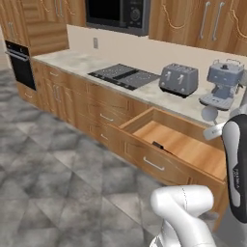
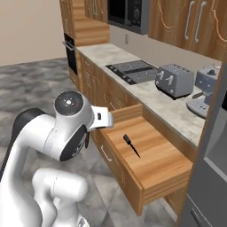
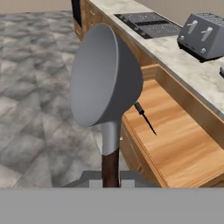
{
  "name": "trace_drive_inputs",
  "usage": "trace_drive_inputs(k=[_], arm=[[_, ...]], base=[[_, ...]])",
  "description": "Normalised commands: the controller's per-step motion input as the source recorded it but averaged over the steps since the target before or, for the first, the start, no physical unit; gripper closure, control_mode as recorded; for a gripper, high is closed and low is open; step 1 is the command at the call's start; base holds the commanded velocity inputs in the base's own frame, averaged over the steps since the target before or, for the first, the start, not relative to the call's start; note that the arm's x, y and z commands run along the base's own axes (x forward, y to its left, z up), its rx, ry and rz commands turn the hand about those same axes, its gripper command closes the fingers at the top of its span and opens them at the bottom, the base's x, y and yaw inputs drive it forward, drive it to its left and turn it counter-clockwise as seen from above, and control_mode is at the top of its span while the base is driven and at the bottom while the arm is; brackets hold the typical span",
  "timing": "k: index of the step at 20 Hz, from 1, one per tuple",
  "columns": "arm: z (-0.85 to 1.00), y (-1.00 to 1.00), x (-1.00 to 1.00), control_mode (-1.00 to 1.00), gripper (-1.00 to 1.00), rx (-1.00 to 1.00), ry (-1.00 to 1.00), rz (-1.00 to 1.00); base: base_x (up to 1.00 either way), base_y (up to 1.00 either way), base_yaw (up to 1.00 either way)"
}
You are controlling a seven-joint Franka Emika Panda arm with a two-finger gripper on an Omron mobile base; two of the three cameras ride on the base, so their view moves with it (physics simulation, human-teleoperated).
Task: Pick up the metallic utensils from the counter and place them in the open drawer. Make sure not to pick up any wooden utensils.
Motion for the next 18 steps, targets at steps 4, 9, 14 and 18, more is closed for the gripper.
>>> trace_drive_inputs(k=[4, 9, 14, 18], arm=[[0.00, 0.00, 0.00, 1.00, 1.00, 0.00, 0.00, 0.00], [0.00, 0.00, 0.00, 1.00, 1.00, 0.00, 0.00, 0.00], [0.00, 0.00, 0.00, 1.00, 1.00, 0.00, 0.00, 0.00], [0.00, 0.00, 0.00, 1.00, 1.00, 0.00, 0.00, 0.00]], base=[[-0.01, 0.39, -0.05], [0.32, 0.03, -0.05], [0.54, 0.13, -0.07], [0.30, 0.22, -0.16]])
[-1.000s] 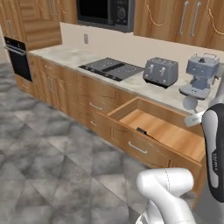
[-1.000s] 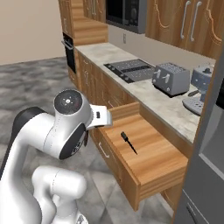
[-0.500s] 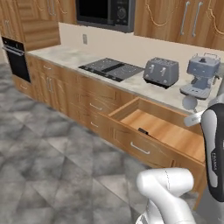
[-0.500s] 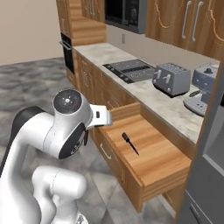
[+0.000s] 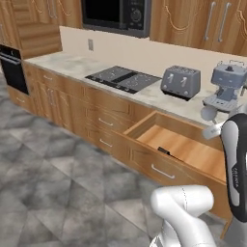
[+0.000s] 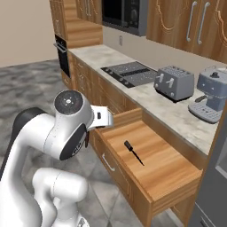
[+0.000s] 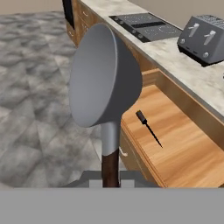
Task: Pick up the metallic utensils from the counter and place them in the open drawer. Make sure not to pick up any wooden utensils.
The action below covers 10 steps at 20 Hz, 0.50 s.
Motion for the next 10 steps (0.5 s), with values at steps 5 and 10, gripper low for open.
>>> trace_drive_inputs(k=[5, 10], arm=[[0.00, 0.00, 0.00, 1.00, 1.00, 0.00, 0.00, 0.00], [0.00, 0.00, 0.00, 1.00, 1.00, 0.00, 0.00, 0.00]], base=[[0.41, 0.00, -0.12], [0.32, 0.00, -0.11]])
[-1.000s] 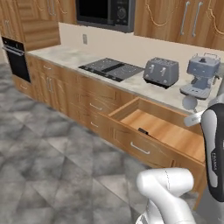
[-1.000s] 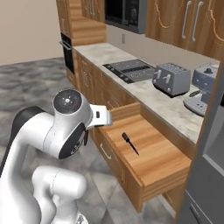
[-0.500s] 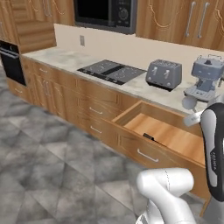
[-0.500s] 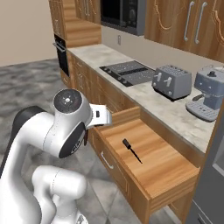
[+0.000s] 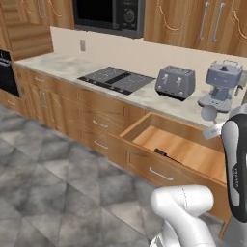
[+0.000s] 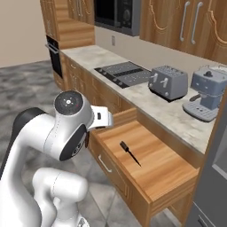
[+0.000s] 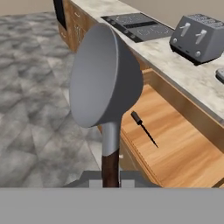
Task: Pick up the metallic utensils from the counter and place them in the open drawer. Make sure not to pick up any wooden utensils.
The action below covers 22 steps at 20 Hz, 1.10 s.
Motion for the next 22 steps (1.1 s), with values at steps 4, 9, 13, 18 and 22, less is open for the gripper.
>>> trace_drive_inputs(k=[4, 9, 13, 18, 22], arm=[[0.00, 0.00, 0.00, 1.00, 1.00, 0.00, 0.00, 0.00], [0.00, 0.00, 0.00, 1.00, 1.00, 0.00, 0.00, 0.00], [0.00, 0.00, 0.00, 1.00, 1.00, 0.00, 0.00, 0.00], [-0.12, 0.05, 0.05, -1.00, 1.00, -0.04, 0.04, 0.00], [-0.16, 0.01, 0.60, -1.00, 1.00, -0.02, 0.03, 0.00]], base=[[0.17, 0.00, -0.09], [0.05, 0.00, -0.12], [-0.05, 0.00, -0.08], [-0.15, 0.05, 0.00], [0.00, 0.00, 0.00]])
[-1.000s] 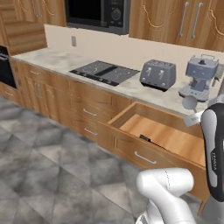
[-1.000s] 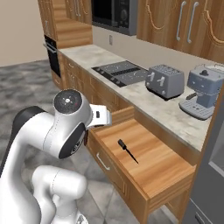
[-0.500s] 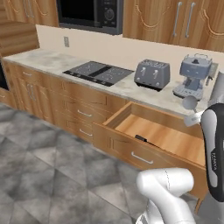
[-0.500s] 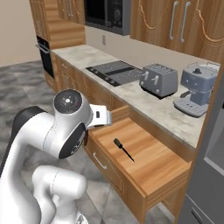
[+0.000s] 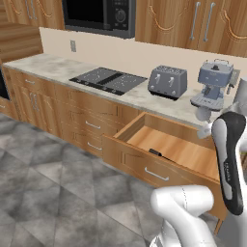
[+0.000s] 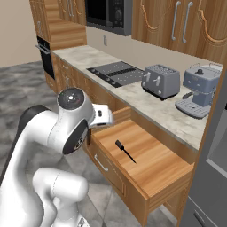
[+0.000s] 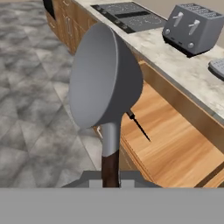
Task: Pick up the metallic utensils from the counter and place them in the open drawer. Make sure not to pick up any wooden utensils.
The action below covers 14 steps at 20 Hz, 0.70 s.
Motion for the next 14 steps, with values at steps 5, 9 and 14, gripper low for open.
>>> trace_drive_inputs(k=[5, 9, 14], arm=[[-0.52, -0.13, 0.88, -1.00, 1.00, -0.03, 0.04, 0.07], [-0.91, -0.47, 0.65, -1.00, 1.00, -0.13, 0.03, 0.08], [-0.98, -0.86, 0.57, -1.00, 1.00, -0.02, 0.08, 0.06]], base=[[0.00, 0.00, 0.00], [0.00, 0.00, 0.00], [0.00, 0.00, 0.00]])
